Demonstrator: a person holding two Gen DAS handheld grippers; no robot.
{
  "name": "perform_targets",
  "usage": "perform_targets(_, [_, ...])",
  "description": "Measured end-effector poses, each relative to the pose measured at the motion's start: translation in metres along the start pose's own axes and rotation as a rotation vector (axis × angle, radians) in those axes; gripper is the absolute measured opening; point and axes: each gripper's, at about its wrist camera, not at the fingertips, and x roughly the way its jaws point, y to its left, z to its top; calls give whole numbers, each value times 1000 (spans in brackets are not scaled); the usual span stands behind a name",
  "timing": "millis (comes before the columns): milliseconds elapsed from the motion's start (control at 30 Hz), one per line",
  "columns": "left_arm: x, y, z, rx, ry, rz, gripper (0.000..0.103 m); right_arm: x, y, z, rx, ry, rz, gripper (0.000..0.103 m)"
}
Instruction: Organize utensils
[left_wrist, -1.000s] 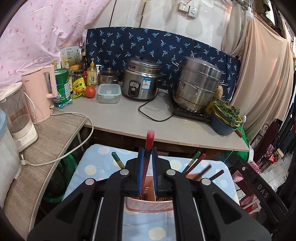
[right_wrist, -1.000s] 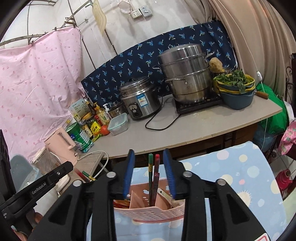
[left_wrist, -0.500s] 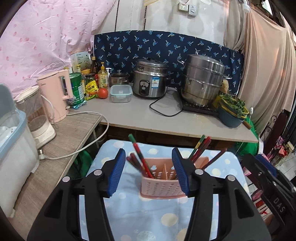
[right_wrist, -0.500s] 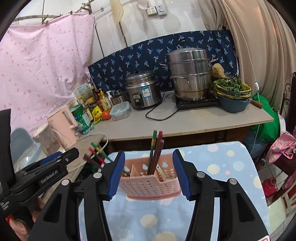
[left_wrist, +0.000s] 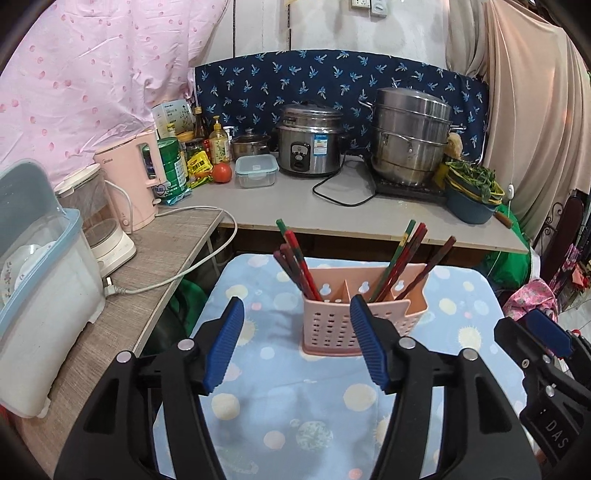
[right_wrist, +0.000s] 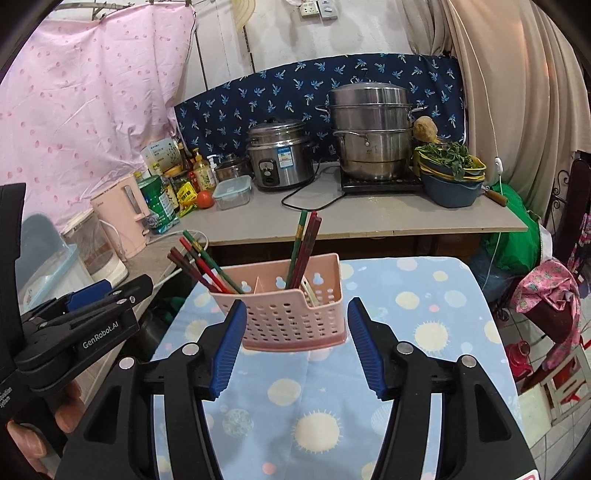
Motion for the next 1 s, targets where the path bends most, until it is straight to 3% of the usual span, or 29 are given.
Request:
perform_targets(433, [-4,0,-29,16,40,25,60,-7,0,-32,-23,35,-54,56])
perform_targets(667, [-7,-2,-42,19,40,29,69,-7,0,-45,-33,55,-57,56])
perform_targets(1000, [-8,-6,-59,33,47,49,83,-8,-2,-58,-24,83,-51,72])
